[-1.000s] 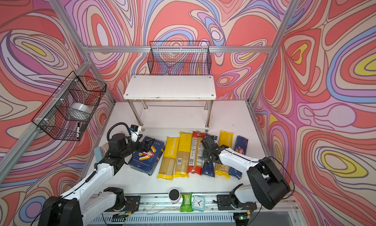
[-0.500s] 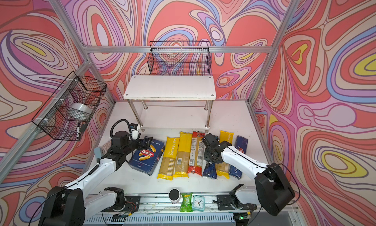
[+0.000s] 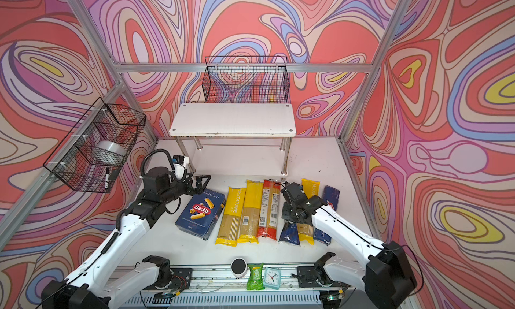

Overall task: Place and organize the pasta boxes and bags onto the shelf
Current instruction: 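Lift the Ankara spaghetti bag upright with the right gripper toward the shelf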

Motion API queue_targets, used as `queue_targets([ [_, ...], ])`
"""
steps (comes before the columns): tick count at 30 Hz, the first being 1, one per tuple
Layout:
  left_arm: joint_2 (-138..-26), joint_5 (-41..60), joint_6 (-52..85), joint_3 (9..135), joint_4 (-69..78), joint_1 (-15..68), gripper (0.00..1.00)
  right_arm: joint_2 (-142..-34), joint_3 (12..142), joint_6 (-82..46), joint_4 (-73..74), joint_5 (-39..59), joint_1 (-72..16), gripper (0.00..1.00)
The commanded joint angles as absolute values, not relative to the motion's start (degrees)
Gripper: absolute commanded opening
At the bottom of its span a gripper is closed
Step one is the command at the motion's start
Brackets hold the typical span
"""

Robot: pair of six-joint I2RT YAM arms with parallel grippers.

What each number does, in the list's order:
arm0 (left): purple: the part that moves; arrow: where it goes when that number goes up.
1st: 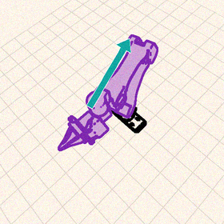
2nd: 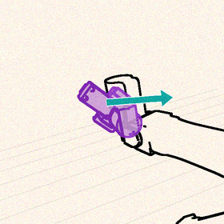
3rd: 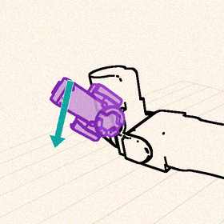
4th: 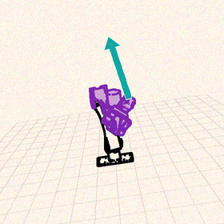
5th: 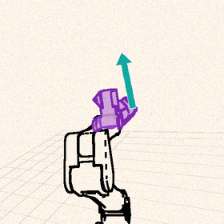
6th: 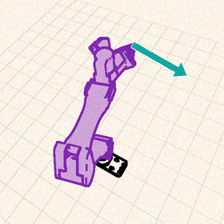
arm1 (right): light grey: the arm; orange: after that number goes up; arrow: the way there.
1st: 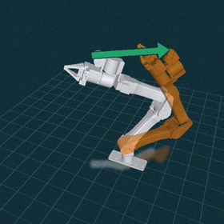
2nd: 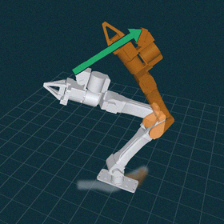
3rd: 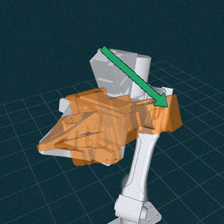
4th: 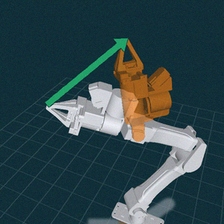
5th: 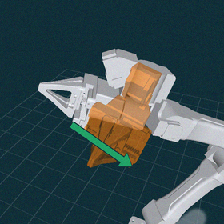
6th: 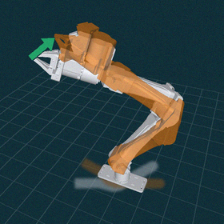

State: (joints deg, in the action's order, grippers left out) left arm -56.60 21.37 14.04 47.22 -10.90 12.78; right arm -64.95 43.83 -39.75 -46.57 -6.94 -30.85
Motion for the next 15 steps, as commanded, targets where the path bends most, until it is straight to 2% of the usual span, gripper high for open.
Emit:
queue_targets([
  [1, -53.43, 28.91, 14.16, 49.72, -26.53, 13.45, 1.0, -62.07, 48.91, -38.93, -47.51, -8.01, -31.22, 0.0],
  [6, -45.82, 29.25, 10.97, 44.65, -26.94, 13.45, 1.0, -60.91, 52.07, -37.5, -50.19, -7.86, -31.17, 0.0],
  [8, -44.8, 27.21, 11.82, 44.89, -27.3, 13.45, 1.0, -61.41, 53.78, -37.01, -51.24, -7.29, -31.19, 0.0],
  [15, -42.23, 30.03, 10.28, 46.66, -35.47, 13.45, 1.0, -62.39, 58.38, -35.62, -52.56, -7.16, -31.23, 0.0],
])
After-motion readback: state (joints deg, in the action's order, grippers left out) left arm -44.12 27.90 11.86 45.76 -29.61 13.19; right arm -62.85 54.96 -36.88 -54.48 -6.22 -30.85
